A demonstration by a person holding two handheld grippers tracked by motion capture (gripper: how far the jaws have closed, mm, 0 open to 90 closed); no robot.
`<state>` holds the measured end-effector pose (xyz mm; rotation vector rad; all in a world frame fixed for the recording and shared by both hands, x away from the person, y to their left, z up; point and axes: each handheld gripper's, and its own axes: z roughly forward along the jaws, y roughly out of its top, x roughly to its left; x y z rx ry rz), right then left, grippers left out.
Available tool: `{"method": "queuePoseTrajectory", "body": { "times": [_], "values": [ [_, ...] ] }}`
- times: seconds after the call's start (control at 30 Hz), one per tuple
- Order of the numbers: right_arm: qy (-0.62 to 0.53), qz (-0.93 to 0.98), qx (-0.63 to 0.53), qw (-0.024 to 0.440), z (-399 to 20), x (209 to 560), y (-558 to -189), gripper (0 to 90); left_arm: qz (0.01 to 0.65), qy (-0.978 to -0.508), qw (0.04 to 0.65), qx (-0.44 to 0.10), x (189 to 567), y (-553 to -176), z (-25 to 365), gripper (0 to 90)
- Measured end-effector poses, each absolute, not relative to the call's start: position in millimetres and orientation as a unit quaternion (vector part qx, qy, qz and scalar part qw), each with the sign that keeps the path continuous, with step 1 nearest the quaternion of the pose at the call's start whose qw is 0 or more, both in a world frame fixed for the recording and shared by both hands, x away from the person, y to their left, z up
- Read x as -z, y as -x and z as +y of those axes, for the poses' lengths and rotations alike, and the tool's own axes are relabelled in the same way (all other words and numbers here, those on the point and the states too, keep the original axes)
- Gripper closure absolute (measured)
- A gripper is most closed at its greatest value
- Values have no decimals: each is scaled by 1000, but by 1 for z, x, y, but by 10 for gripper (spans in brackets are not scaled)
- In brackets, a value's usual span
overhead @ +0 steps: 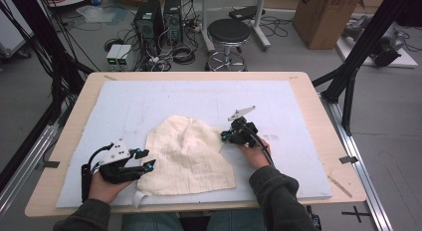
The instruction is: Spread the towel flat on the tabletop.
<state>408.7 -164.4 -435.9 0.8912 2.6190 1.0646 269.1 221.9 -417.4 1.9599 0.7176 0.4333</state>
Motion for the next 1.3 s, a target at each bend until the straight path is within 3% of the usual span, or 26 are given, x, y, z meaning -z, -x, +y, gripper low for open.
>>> {"method": "queuePoseTrajectory", "body": {
  "times": [0.5,0.63,0.7,0.9,1.3],
  "values": [
    [-340,864,-326,179,-180,401,-446,856,296,-804,482,-183,418,-271,222,515],
    [-360,852,-330,188,-184,403,-458,784,299,-803,482,-183,418,-271,222,502],
    [-365,850,-334,177,-185,405,-458,726,302,-801,483,-184,419,-271,223,489],
    [-331,853,-376,145,-183,393,-438,685,301,-803,479,-186,420,-270,223,474],
    [-226,876,-423,59,-181,401,-340,618,268,-824,470,-167,424,-249,229,462]
  ]
}}
